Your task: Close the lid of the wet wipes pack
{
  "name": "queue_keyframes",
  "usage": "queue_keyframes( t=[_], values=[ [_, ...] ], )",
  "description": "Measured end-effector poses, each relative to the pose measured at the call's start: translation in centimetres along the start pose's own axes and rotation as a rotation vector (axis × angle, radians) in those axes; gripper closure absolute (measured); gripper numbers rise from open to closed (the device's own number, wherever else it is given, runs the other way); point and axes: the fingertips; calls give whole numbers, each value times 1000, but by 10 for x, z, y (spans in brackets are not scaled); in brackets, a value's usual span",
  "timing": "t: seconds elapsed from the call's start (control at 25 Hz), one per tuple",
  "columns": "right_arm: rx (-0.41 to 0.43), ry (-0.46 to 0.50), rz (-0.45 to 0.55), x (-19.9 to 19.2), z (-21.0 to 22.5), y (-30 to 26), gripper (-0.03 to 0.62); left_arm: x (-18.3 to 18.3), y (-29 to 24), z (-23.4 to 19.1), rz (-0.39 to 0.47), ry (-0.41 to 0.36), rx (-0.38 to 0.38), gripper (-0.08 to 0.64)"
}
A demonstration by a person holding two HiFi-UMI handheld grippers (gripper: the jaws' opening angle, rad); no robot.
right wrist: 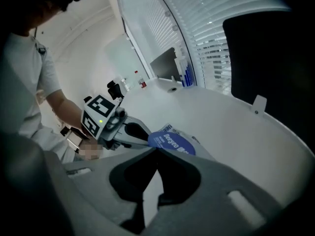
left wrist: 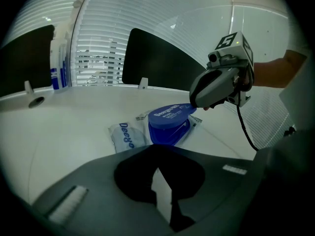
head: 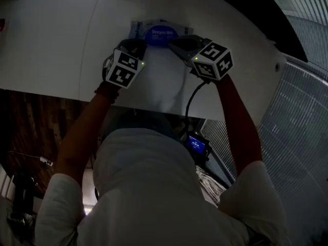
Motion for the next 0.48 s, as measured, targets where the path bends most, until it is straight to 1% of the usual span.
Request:
queue_keyframes(
  t=[0.2,0.48],
  values=[
    [-62,68,-72,-4,-1,-19,591,-1,0,-2,1,5,-6,558],
    [-122,125,-139,-15,2,-33,591,1,-1,0,2,-1,-9,558]
  ],
)
Point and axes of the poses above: the fingertips, and each gripper's own axes: y backward along the fingers, z to its right, x out of its top, and after that the axes turned 15 degrees about -x, right-handed
